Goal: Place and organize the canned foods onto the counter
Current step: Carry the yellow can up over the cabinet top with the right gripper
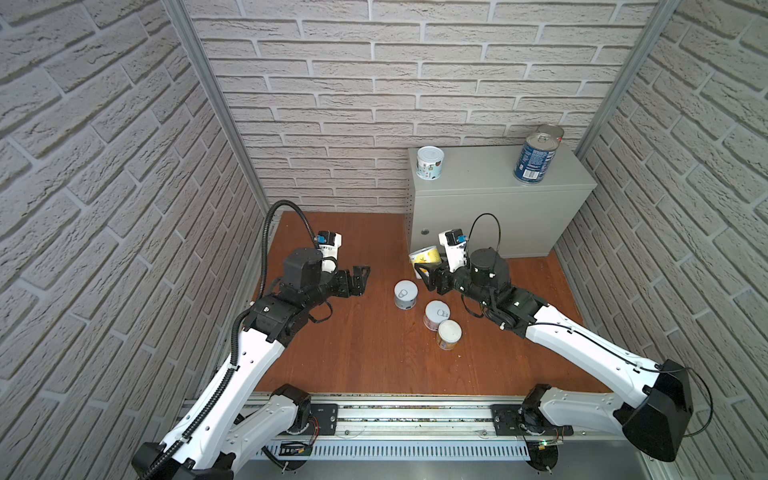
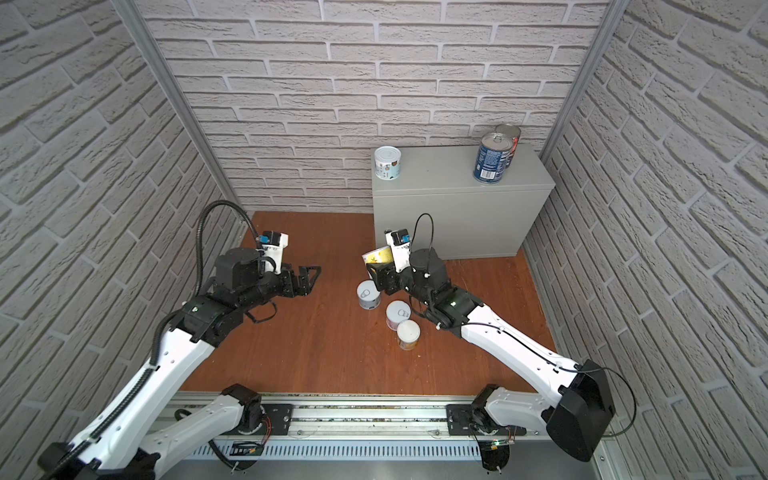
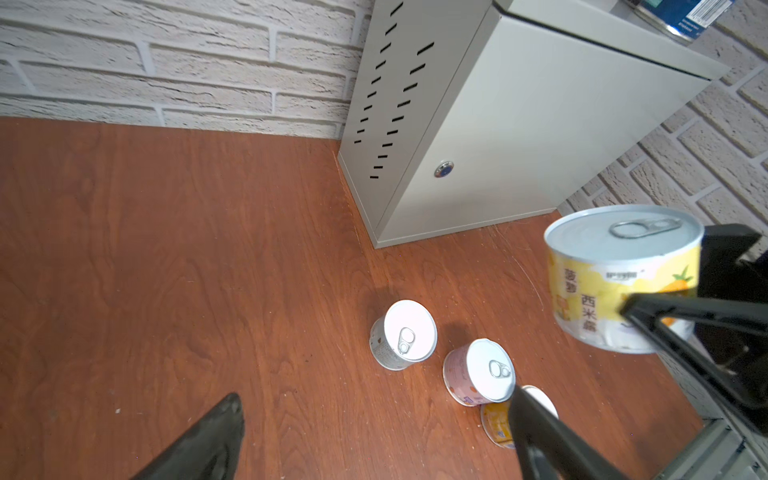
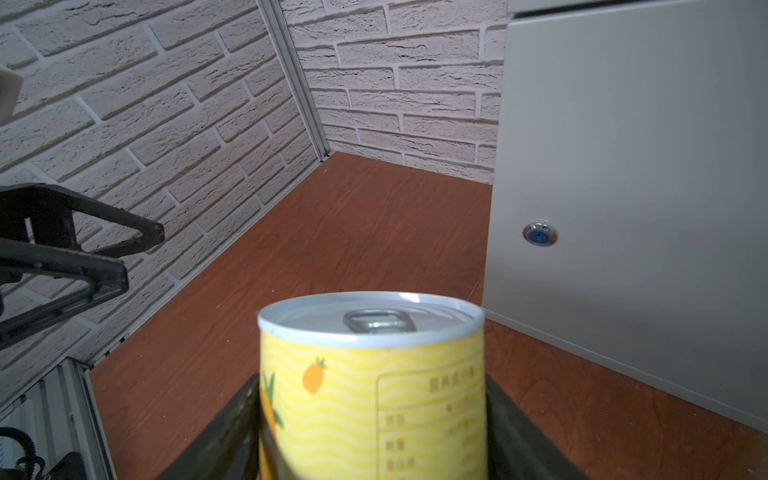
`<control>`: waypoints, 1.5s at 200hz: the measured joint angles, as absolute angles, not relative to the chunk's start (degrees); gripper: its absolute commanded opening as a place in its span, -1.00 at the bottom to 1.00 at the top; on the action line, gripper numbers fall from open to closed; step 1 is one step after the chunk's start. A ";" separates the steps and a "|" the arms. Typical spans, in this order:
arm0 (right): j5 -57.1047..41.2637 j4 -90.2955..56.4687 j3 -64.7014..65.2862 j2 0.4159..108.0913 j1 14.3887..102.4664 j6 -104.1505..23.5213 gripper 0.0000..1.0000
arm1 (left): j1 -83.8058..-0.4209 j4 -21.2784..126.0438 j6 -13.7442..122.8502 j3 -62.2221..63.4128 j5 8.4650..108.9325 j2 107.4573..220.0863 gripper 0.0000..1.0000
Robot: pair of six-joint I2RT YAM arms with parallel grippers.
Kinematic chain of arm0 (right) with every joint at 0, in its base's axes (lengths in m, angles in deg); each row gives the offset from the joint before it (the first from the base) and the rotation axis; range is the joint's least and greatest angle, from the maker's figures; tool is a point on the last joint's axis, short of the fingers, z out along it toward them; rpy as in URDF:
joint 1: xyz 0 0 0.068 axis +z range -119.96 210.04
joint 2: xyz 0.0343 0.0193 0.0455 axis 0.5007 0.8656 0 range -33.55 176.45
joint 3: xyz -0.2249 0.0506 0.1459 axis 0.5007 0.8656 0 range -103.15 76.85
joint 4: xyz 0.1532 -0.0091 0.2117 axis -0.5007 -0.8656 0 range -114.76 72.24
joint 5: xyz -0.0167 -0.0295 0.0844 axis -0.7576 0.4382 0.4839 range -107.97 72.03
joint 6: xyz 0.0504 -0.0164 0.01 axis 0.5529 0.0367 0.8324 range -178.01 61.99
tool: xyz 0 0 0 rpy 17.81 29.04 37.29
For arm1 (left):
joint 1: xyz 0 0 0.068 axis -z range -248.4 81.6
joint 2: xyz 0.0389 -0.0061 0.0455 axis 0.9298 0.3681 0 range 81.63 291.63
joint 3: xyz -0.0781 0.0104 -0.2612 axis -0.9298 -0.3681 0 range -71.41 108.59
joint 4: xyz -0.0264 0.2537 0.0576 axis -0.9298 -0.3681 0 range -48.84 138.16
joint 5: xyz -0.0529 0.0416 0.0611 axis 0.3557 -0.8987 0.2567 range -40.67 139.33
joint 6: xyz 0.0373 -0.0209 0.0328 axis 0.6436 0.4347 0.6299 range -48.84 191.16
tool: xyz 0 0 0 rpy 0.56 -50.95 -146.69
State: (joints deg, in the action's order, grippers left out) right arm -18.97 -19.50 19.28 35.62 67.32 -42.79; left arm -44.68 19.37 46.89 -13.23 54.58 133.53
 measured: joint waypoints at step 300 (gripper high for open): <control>-28.85 -14.91 -14.70 56.80 48.55 -50.88 0.23 | -44.79 18.58 49.62 -22.70 47.42 118.91 0.97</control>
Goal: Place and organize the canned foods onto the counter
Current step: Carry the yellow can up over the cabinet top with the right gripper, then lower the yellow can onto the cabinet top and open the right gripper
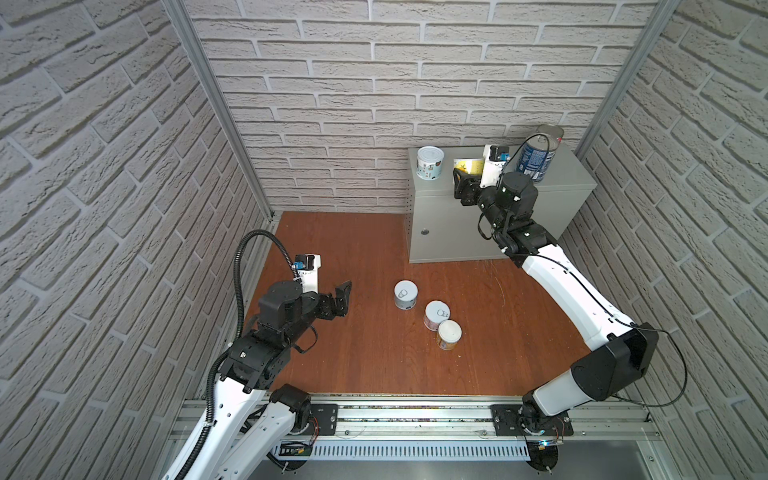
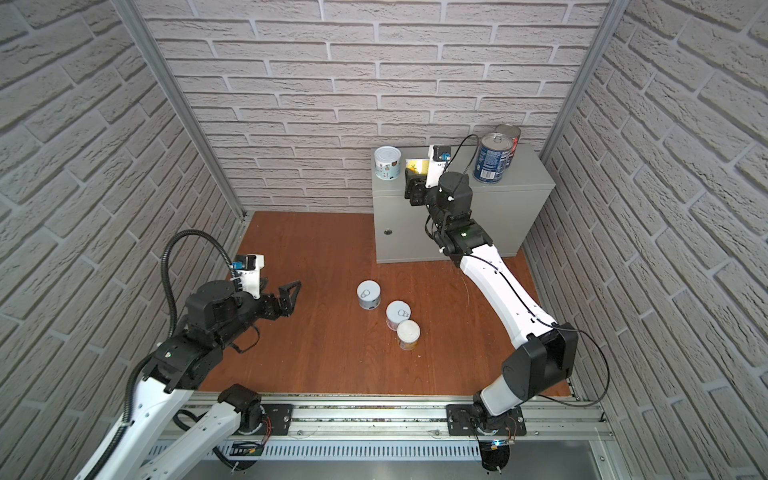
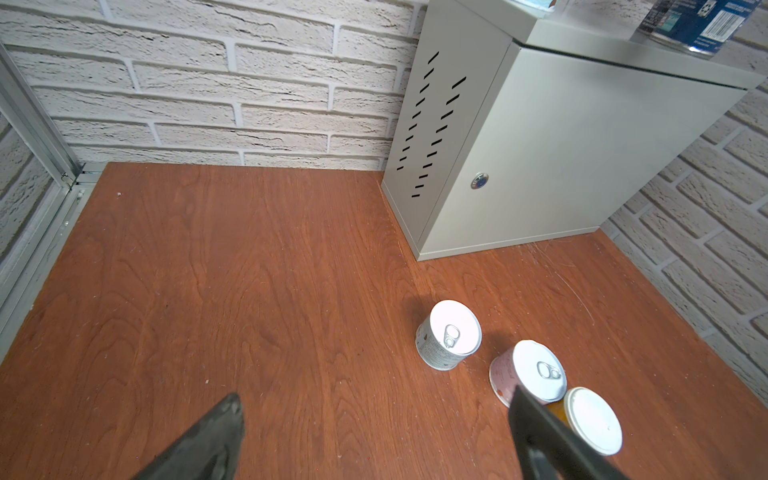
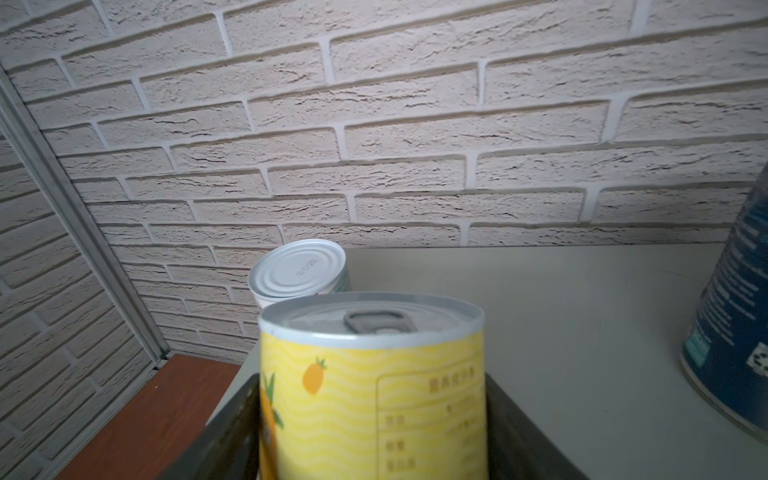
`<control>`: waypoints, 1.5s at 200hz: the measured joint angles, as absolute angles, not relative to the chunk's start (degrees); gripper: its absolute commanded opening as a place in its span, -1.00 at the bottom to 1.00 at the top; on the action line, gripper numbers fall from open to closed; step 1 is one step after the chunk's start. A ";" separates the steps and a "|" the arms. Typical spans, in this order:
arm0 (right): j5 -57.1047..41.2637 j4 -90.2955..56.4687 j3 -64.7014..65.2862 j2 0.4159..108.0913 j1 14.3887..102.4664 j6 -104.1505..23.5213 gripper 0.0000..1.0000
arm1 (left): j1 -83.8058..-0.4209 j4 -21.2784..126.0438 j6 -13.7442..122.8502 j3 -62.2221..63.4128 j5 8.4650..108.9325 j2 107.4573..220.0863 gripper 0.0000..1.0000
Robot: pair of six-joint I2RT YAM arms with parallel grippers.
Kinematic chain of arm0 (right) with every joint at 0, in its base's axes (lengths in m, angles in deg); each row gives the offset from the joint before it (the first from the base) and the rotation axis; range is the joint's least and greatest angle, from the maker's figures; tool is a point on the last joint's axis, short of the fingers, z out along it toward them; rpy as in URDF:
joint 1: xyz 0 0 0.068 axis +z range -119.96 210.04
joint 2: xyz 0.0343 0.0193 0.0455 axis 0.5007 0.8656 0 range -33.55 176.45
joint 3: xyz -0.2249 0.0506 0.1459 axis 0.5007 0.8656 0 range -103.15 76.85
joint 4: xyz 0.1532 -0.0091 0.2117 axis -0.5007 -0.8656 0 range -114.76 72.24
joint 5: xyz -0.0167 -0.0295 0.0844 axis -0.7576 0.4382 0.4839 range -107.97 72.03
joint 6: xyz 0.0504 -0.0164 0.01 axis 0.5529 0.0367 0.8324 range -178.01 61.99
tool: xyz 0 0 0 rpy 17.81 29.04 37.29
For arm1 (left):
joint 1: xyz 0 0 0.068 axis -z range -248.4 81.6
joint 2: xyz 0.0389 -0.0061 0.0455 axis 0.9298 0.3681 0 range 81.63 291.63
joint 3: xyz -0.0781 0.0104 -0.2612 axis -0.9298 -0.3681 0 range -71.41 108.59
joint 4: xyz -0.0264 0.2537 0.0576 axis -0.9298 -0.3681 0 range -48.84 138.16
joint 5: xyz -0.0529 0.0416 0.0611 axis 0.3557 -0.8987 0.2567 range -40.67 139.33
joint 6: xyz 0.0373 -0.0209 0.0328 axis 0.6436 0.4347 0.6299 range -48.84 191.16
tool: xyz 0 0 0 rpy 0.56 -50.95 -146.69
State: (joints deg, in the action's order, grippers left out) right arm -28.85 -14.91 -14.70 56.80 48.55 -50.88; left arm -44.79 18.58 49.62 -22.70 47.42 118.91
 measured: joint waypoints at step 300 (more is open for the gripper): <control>-44.19 -3.41 -29.67 78.79 34.47 -50.05 0.28 | -45.27 19.80 50.45 -22.61 42.98 126.93 0.97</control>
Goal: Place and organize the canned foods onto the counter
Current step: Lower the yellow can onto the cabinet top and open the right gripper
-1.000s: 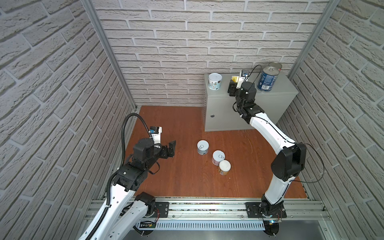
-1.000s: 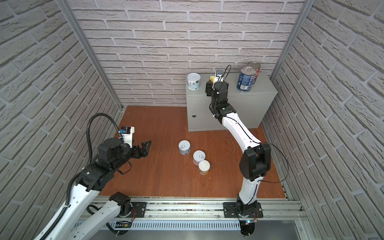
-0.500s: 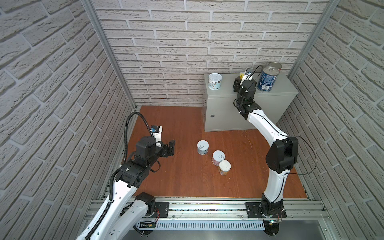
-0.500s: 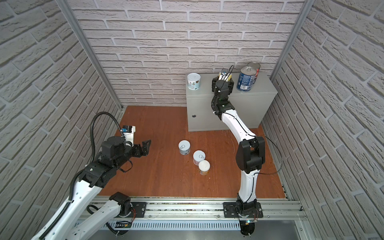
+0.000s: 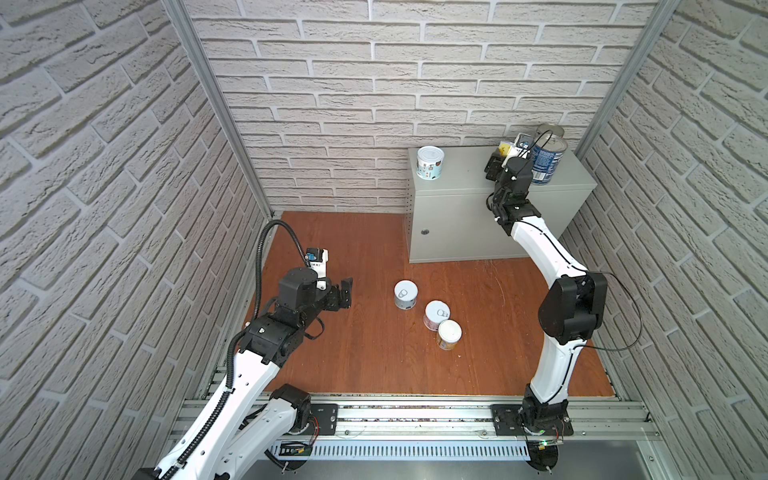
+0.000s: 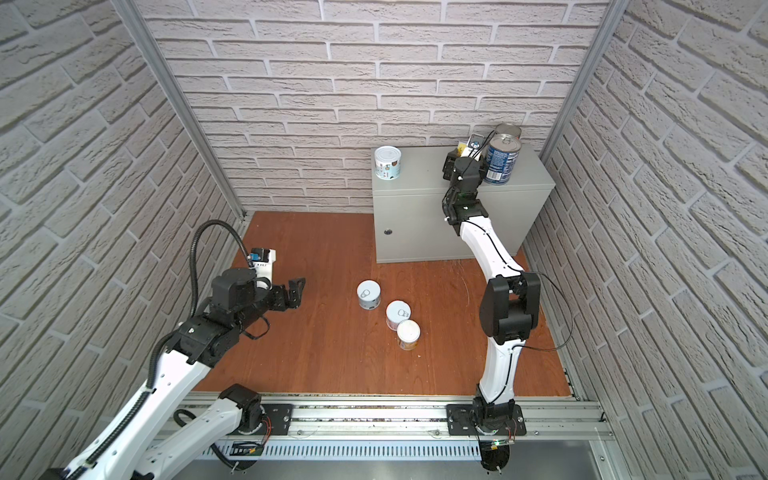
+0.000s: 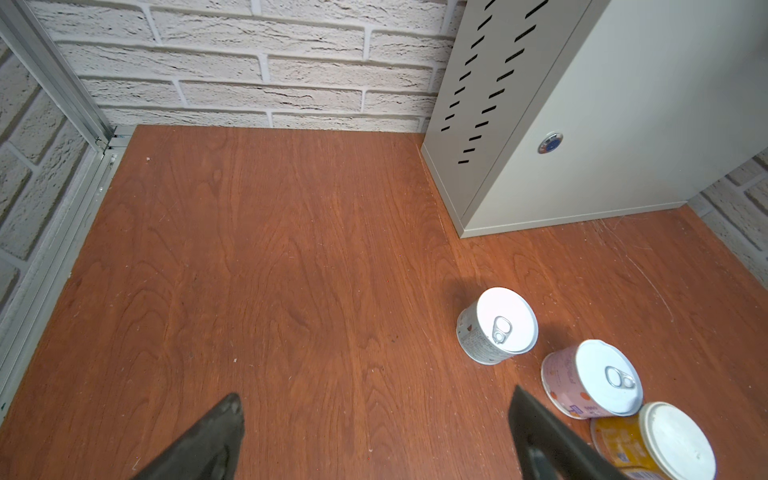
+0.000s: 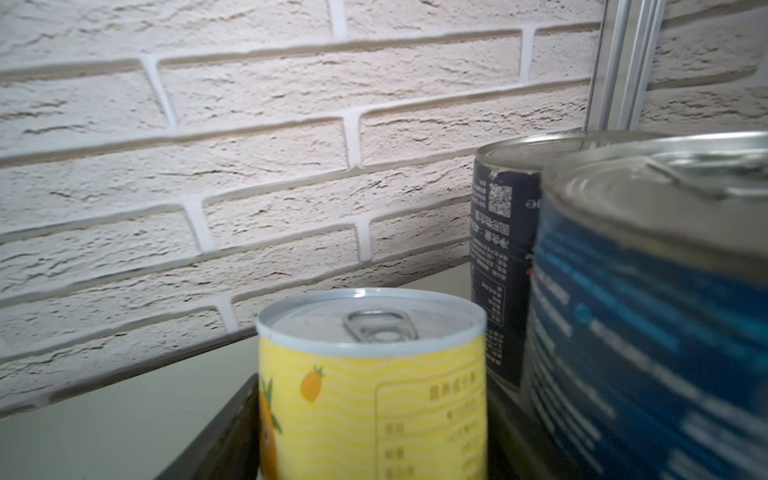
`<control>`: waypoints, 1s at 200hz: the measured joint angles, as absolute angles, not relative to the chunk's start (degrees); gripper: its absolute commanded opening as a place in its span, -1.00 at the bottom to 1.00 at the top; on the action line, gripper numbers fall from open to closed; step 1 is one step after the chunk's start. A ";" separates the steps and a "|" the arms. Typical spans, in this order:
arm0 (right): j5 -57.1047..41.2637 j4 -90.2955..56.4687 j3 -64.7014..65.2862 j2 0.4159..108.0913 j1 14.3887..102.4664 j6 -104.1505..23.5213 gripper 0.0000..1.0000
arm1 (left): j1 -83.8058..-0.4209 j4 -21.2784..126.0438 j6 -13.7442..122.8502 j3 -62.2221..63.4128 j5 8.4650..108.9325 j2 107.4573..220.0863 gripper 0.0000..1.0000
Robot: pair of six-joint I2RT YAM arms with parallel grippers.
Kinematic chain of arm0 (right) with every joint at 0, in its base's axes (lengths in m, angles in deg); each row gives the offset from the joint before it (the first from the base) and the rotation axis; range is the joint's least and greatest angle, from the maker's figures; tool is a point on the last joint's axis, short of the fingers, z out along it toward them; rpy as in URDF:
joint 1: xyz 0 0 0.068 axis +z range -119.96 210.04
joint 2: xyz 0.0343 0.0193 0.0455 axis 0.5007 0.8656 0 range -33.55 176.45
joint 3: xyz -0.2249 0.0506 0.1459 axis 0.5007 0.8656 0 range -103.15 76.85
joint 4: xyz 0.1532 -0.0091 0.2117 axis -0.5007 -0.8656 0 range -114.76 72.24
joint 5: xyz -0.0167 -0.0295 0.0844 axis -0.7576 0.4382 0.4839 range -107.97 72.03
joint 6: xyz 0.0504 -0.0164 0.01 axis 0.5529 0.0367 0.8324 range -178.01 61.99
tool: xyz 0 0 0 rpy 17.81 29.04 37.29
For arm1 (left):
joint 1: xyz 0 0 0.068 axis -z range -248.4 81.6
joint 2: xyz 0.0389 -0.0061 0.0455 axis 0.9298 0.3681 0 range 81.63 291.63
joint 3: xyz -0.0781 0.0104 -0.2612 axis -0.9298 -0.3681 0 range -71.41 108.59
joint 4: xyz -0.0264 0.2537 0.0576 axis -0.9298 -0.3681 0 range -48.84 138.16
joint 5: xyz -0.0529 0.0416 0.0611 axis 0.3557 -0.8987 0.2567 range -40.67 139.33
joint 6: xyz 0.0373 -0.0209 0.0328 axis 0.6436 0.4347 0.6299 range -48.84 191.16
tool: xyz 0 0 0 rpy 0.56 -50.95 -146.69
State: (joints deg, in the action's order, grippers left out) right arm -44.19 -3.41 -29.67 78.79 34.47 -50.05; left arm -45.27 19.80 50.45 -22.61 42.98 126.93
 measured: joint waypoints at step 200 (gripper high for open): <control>-33.31 -14.56 -33.19 78.55 33.60 -55.18 0.97 | -45.27 23.21 49.47 -22.61 45.51 128.52 0.97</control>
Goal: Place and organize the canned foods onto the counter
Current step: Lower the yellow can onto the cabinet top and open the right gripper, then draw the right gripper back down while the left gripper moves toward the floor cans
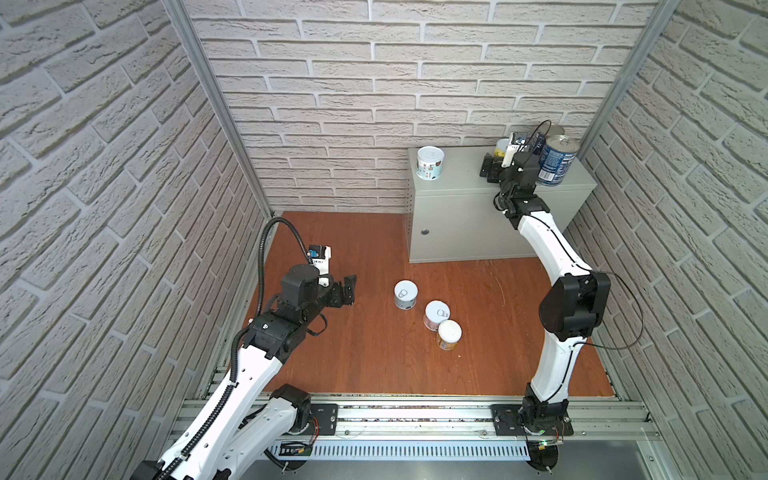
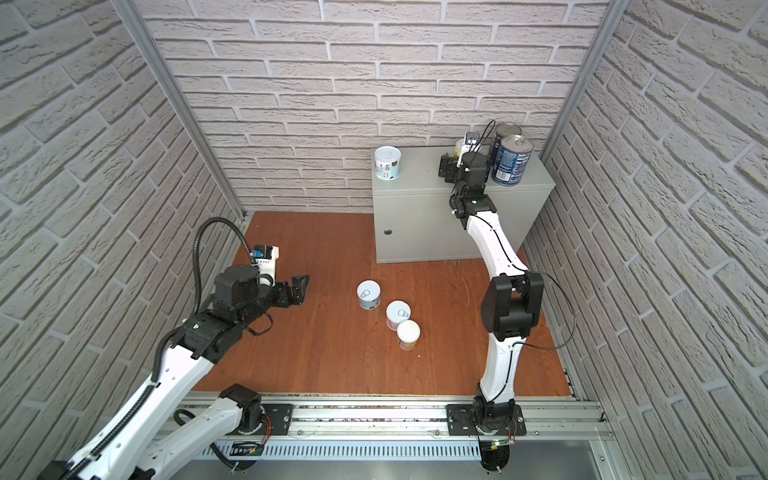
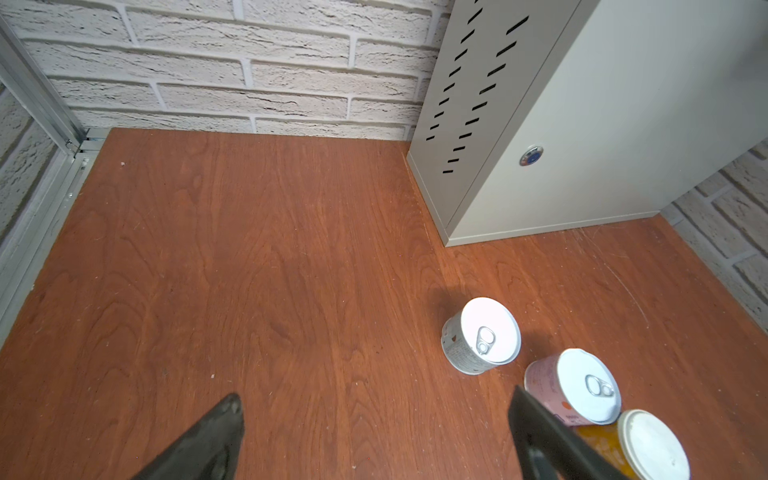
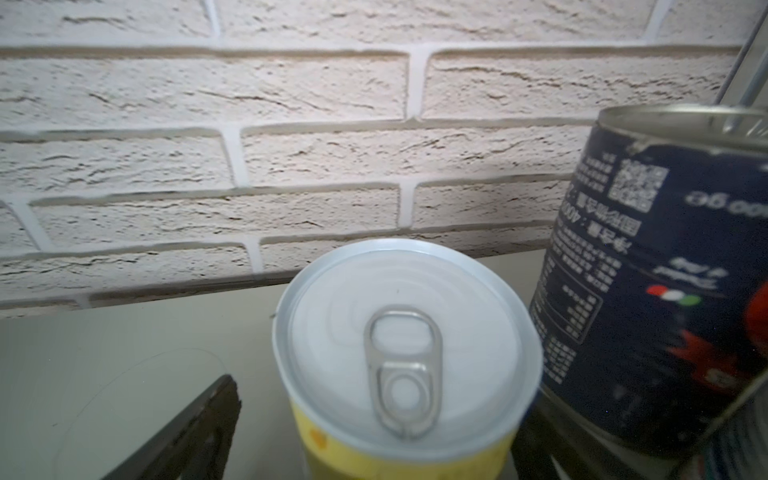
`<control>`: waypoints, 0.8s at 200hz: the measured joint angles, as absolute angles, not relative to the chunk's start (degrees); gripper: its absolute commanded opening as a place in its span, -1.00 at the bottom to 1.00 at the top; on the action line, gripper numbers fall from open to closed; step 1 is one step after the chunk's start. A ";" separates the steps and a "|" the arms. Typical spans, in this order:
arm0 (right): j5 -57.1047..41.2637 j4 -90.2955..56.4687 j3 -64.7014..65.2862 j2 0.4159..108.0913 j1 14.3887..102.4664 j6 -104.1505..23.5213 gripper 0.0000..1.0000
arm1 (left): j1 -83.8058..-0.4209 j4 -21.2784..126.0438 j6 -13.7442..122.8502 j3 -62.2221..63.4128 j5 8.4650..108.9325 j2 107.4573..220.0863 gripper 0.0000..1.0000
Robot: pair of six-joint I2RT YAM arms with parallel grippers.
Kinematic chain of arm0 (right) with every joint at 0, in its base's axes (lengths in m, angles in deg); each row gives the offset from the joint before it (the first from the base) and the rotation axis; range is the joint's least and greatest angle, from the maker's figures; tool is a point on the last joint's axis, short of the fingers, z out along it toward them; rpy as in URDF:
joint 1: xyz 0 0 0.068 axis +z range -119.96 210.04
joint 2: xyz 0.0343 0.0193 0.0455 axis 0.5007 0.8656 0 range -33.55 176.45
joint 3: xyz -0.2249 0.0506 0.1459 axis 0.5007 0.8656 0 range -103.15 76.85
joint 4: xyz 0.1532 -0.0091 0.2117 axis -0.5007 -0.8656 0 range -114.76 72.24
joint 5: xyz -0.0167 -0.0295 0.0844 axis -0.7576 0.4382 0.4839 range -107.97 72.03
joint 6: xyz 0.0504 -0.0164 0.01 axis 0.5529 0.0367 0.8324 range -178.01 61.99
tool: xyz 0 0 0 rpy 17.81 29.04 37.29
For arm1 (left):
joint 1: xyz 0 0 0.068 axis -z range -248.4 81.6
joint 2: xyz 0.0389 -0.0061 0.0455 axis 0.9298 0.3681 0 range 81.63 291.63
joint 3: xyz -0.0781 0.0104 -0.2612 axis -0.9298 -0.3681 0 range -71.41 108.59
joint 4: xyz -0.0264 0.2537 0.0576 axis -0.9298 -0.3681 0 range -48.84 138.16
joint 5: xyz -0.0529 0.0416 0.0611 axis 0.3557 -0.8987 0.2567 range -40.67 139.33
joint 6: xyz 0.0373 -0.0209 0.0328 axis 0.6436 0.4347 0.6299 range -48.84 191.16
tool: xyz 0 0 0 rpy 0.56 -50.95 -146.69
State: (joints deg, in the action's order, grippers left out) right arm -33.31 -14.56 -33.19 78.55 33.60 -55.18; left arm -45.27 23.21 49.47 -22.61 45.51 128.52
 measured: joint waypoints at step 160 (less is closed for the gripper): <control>-26.99 -15.87 -9.98 48.91 35.91 -51.64 0.96 | -45.27 22.08 49.71 -20.49 49.91 131.54 0.97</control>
State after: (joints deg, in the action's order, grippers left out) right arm -26.99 -15.87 -9.98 48.91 35.91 -51.64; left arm -45.27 22.08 49.71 -20.49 49.91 131.54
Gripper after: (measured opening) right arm 0.983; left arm 0.984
